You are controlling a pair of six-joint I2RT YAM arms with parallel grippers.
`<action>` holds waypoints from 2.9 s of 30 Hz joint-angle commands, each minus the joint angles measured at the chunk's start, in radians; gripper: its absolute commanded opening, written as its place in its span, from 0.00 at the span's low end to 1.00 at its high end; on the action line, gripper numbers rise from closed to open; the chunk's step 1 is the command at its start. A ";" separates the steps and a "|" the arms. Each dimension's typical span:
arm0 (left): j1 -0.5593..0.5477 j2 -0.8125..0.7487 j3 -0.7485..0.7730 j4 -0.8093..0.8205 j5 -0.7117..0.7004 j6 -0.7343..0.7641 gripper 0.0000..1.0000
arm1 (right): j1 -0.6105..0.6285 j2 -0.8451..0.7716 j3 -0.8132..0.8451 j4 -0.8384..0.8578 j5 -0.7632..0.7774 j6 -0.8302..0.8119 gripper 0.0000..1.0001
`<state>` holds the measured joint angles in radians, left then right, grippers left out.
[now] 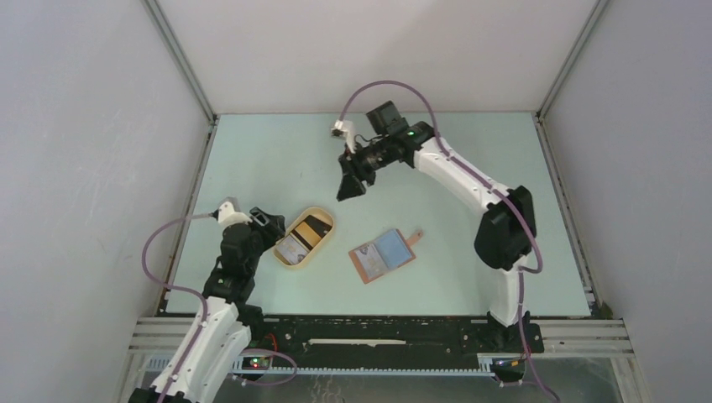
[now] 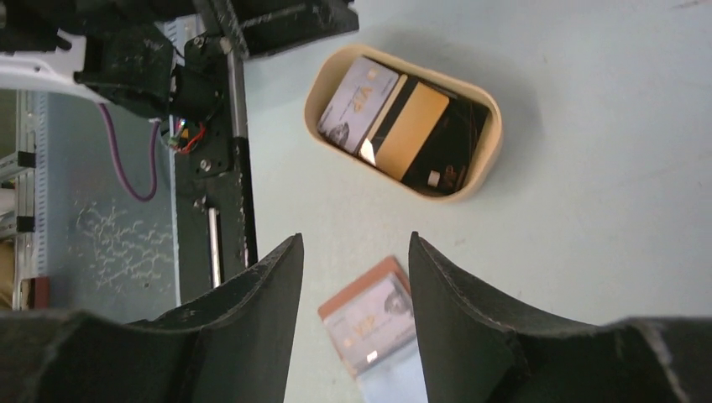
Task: Put the credit cards into the card holder
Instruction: Pick up the credit card from the storage box.
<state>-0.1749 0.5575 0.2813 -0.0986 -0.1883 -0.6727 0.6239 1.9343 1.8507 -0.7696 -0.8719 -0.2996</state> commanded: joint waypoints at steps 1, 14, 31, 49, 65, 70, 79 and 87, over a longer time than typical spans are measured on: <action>0.014 -0.049 -0.059 0.094 0.071 -0.050 0.64 | 0.085 0.129 0.164 -0.021 0.076 0.077 0.58; 0.014 -0.121 -0.110 0.107 0.063 -0.067 0.67 | 0.181 0.441 0.468 -0.032 0.215 0.274 0.56; 0.014 -0.236 -0.182 -0.003 0.039 -0.151 0.61 | 0.263 0.572 0.474 -0.053 0.305 0.324 0.57; 0.014 -0.206 -0.197 0.040 0.106 -0.137 0.59 | 0.263 0.525 0.447 -0.085 0.349 0.249 0.58; 0.014 -0.219 -0.209 0.046 0.128 -0.132 0.57 | 0.258 0.539 0.425 -0.079 0.212 0.272 0.56; 0.014 -0.218 -0.209 0.046 0.128 -0.131 0.57 | 0.255 0.519 0.413 -0.074 0.165 0.286 0.54; 0.014 -0.221 -0.210 0.045 0.127 -0.133 0.57 | 0.242 0.487 0.400 -0.065 0.083 0.313 0.45; 0.014 -0.224 -0.211 0.042 0.125 -0.134 0.56 | 0.229 0.476 0.387 -0.046 0.063 0.346 0.42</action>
<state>-0.1684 0.3439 0.0803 -0.0822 -0.0711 -0.8120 0.8631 2.4905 2.2368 -0.8326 -0.8001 0.0185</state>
